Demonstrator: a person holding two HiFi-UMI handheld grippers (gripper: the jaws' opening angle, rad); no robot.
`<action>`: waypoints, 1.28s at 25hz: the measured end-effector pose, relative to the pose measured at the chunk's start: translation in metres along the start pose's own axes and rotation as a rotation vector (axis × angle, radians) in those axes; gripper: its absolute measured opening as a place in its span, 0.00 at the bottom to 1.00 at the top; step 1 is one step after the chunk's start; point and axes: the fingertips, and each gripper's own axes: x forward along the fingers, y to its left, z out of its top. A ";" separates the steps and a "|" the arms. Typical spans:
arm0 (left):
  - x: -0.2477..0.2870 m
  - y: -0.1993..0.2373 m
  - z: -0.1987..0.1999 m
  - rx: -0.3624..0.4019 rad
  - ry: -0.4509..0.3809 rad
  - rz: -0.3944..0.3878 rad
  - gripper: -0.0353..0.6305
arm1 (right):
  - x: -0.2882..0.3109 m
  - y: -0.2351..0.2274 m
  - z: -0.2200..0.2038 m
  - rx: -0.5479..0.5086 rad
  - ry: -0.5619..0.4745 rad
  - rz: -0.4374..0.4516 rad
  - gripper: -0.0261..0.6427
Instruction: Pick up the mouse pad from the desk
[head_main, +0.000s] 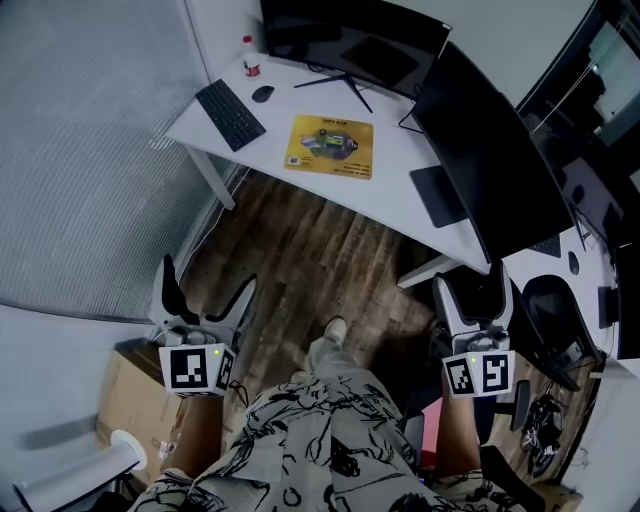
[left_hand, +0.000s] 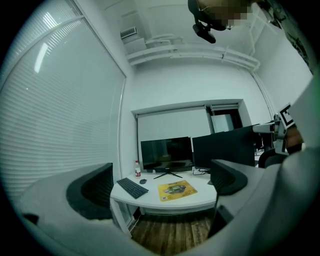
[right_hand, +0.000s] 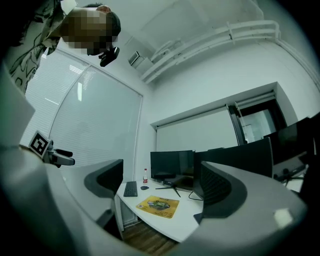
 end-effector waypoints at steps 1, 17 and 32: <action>0.010 -0.001 0.001 0.000 0.000 -0.003 0.95 | 0.008 -0.004 -0.001 0.001 0.002 0.003 0.75; 0.112 -0.002 0.010 0.005 0.013 0.039 0.95 | 0.115 -0.059 -0.017 0.016 0.008 0.078 0.76; 0.156 0.003 0.003 -0.018 0.033 0.064 0.96 | 0.178 -0.064 -0.039 0.047 0.035 0.162 0.76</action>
